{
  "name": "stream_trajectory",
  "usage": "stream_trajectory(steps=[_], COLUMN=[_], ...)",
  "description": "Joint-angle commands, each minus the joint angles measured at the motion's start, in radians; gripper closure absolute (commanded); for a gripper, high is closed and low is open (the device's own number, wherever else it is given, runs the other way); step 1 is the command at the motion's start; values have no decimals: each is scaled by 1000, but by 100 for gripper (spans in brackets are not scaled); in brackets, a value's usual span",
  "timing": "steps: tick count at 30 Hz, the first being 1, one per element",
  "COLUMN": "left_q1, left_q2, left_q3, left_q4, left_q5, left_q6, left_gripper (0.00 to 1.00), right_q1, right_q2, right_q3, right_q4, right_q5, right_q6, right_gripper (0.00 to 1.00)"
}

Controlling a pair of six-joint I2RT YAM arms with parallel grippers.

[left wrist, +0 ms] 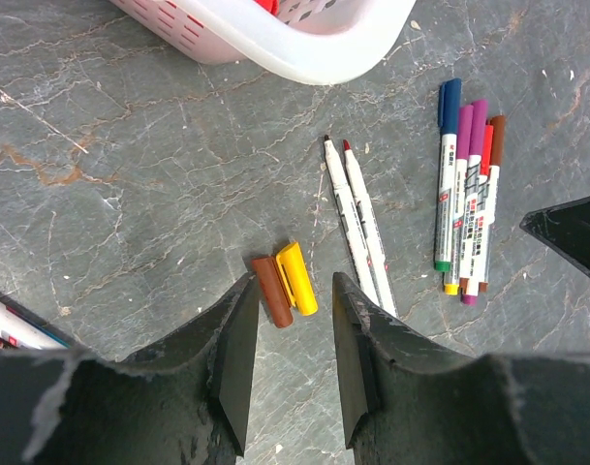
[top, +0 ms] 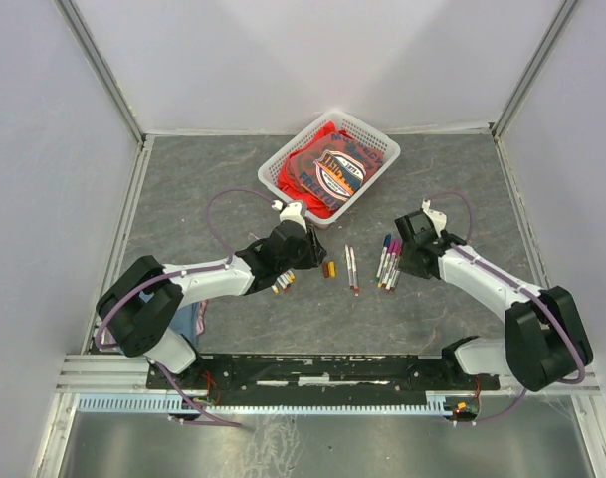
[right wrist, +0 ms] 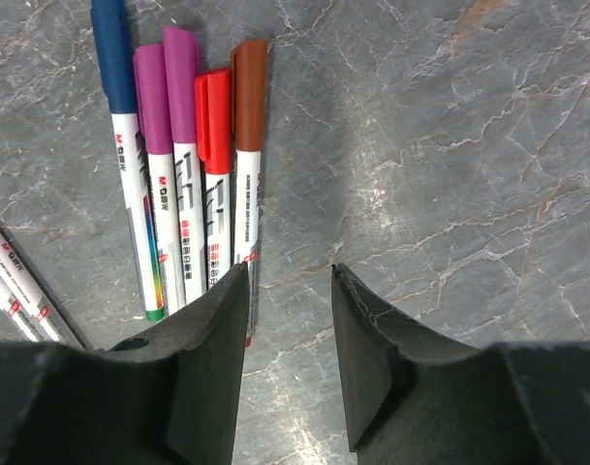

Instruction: Open the pen caps

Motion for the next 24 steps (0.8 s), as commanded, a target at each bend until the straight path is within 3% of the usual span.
stream_trajectory(steps=[1,24], left_q1=[-4,-3], left_q2=[-33,-22], left_q3=[16,10], left_q4=[23,31], left_q5=[-10,-8], left_q6=[46,41], left_gripper=[57,57], right_q1=[-14,-32], right_q2=[27,131], right_q3=[-3,-9], right_q4=[59,136], right_q5=[-22,-54], right_q6=[15,22], right_gripper=[54,55])
